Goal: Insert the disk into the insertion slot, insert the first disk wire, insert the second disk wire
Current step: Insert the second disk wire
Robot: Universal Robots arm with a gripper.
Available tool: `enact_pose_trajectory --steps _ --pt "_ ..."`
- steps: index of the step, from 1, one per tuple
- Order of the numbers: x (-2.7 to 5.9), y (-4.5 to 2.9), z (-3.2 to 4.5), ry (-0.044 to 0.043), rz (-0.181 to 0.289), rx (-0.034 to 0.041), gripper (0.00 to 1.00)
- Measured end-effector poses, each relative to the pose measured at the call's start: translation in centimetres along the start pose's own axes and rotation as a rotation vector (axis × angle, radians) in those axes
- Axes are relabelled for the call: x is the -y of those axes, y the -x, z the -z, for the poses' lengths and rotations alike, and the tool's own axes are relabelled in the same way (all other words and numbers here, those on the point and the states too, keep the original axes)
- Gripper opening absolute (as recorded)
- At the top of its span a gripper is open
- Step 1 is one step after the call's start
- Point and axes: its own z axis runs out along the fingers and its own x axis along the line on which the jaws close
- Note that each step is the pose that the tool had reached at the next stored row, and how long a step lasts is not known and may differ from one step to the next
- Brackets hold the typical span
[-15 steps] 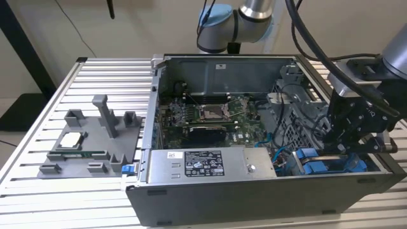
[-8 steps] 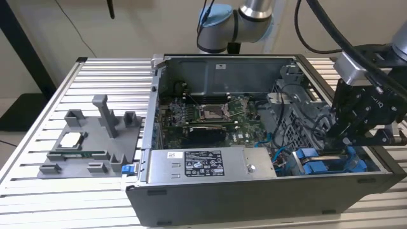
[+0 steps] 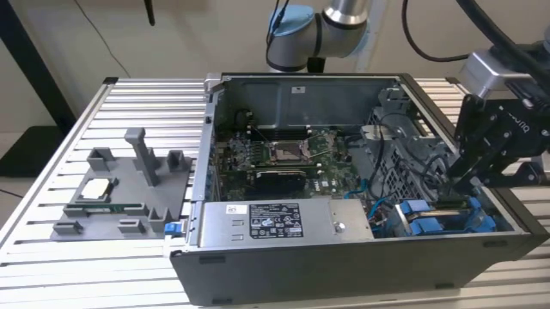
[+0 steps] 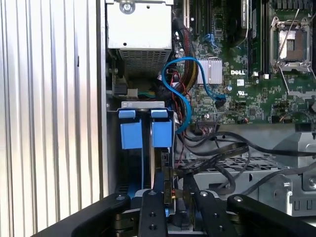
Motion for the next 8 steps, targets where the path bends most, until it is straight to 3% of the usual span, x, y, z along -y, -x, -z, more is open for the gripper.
enact_pose_trajectory --steps 8 --pt "-0.01 0.02 0.19 0.0 0.0 0.0 0.3"
